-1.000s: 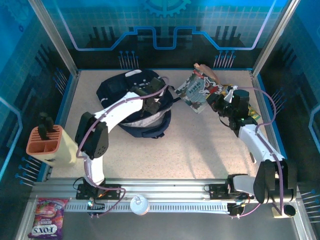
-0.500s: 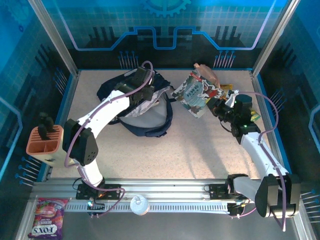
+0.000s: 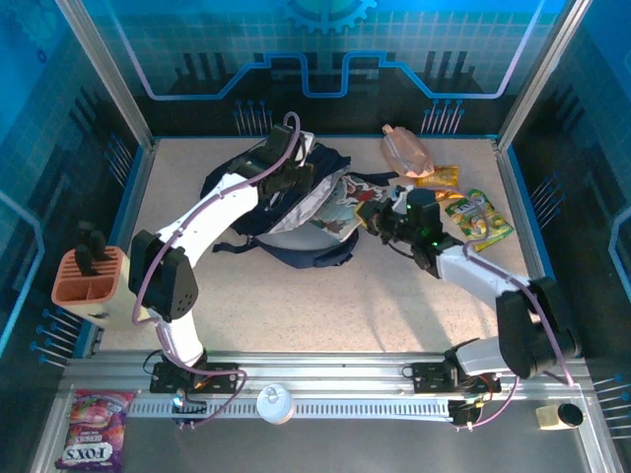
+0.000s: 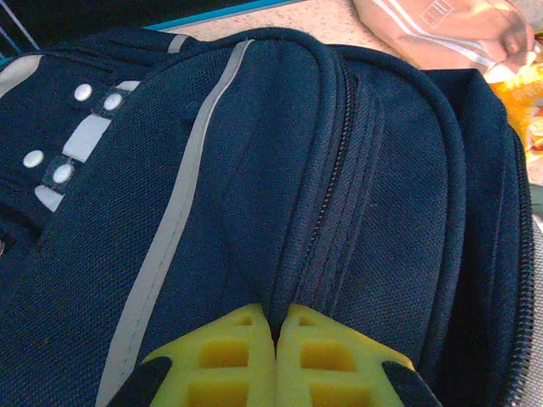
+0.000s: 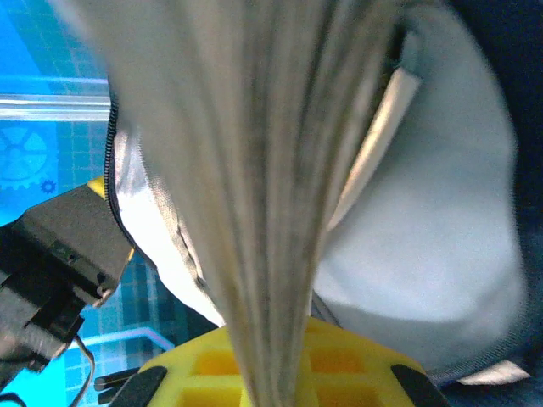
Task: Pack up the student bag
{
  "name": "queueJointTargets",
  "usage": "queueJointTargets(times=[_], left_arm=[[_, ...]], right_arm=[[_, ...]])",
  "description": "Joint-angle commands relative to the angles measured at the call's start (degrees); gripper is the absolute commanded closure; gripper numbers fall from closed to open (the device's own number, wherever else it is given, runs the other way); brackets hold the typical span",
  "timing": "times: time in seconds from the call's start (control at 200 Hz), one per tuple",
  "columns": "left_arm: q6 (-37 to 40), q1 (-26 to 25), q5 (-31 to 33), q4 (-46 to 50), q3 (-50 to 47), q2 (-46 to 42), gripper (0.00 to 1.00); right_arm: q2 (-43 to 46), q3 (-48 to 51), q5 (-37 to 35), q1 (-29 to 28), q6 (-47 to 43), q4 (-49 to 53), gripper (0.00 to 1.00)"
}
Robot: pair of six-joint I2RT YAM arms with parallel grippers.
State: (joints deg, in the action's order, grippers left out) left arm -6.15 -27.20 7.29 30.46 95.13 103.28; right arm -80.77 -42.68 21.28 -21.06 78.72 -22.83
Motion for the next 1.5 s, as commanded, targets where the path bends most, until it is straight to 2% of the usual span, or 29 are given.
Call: queueJointTargets(times=[0.0,0.29,0.38,0.595,0.68,0.785,0.9,1.036,1.211,1.376,1.416,1.476,1.496], left_arm=[[-1.5,-0.3,-4.5,-7.2,3.3,-2.2,1.00],[-5.3,0.2,-4.1,-6.8,3.8,-2.8,1.00],[-7.5,1.0,-5.3,-6.8,3.8,-2.7,1.00],[-9.4,1.8,-7.8,-7.1,3.7,-3.0,1.00],[-10.0,2.0,-8.1,-7.1,3.7,-2.9,1.00],[-10.9,2.3,-8.4,-7.2,3.5,-2.8,1.00],[-12.1,3.0,-8.7,-7.3,3.2,-2.9,1.00],[-13.6,3.9,-10.1,-8.0,2.1,-2.7,1.00],[-14.2,4.0,-13.4,-8.8,1.2,-1.6,1.00],[-14.4,3.8,-20.0,-9.5,-0.3,0.6,1.00],[-14.5,3.7,-20.9,-9.1,-0.7,1.0,0.91],[-15.2,3.6,-21.0,-8.4,-1.9,1.1,0.68],[-15.4,3.7,-20.8,-8.2,-2.4,1.0,0.63]], right_arm=[[-4.5,-5.0,-1.8,-2.1,3.6,-8.6,0.98],[-19.9,-14.8,-10.8,-6.2,6.2,-6.2,0.98],[-25.2,-18.2,-11.5,-7.3,7.3,-8.4,0.96],[-34.3,-28.1,-12.0,-9.5,5.9,-2.8,0.93],[-36.9,-31.0,-10.2,-9.9,5.3,-2.0,0.86],[-38.2,-32.1,-6.5,-9.5,5.0,-1.4,0.69],[-34.6,-27.9,-4.6,-8.1,4.2,-1.3,0.50],[-27.4,-20.4,-1.9,-5.7,2.7,-1.3,0.36],[-14.8,-8.1,-1.7,-1.8,0.1,-0.2,0.30],[-0.7,1.4,-8.4,2.5,-5.0,9.9,0.27],[3.1,2.1,-12.0,3.3,-7.1,14.8,0.25],[7.6,1.9,-16.9,4.1,-9.8,20.8,0.22],[8.9,1.7,-18.2,4.2,-11.0,22.4,0.20]])
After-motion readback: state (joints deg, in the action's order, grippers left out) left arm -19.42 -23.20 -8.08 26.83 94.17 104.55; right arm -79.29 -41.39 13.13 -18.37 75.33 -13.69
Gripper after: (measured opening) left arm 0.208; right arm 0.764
